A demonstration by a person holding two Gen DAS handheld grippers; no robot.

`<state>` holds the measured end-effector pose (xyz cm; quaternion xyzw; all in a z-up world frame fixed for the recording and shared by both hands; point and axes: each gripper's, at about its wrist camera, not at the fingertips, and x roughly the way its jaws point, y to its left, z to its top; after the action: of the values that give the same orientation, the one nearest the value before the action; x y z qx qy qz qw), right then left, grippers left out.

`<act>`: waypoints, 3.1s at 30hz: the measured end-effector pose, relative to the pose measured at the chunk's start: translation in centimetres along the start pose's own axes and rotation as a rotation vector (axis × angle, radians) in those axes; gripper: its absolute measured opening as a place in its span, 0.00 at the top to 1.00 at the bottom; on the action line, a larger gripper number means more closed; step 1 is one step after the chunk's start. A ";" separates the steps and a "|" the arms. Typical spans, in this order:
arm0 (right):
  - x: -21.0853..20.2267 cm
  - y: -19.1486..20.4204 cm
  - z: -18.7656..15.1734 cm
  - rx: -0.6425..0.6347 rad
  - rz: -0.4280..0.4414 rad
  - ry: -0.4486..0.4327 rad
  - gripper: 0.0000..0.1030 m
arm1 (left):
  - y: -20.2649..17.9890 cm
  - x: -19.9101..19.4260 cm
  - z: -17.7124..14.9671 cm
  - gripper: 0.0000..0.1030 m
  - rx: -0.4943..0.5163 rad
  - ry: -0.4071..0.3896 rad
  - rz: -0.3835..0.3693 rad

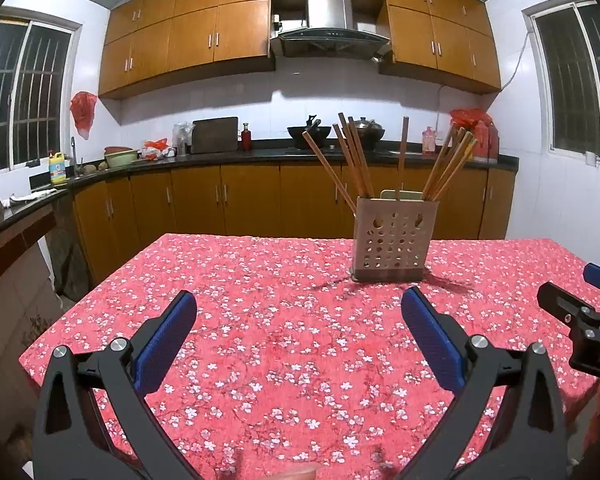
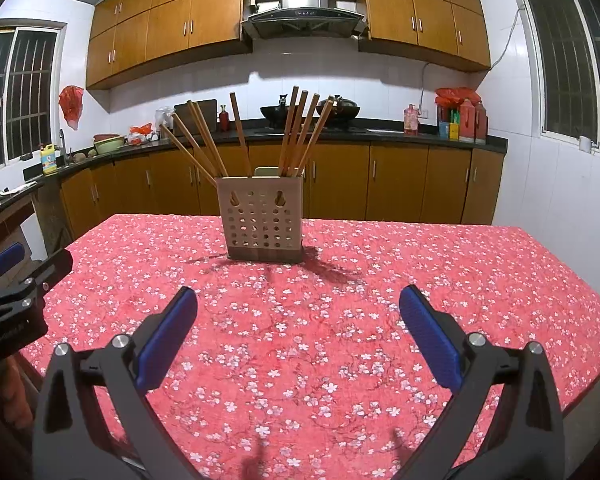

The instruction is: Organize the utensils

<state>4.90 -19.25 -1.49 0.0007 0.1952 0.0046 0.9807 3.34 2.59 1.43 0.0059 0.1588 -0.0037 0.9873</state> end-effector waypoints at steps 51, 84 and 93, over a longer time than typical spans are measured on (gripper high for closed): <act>0.2 -0.2 -0.4 0.017 -0.002 0.005 0.04 | -0.7 0.2 -0.1 0.02 -0.006 0.017 -0.008; 0.2 -0.2 -0.5 0.021 0.000 0.008 0.04 | -1.0 0.4 -0.8 0.02 -0.011 0.028 -0.009; 0.2 -0.1 -0.5 0.022 0.000 0.009 0.04 | -1.0 0.4 -0.7 0.02 -0.012 0.029 -0.009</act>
<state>4.88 -19.37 -2.07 0.0116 0.1999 0.0026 0.9797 3.51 1.61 0.59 -0.0007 0.1731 -0.0071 0.9849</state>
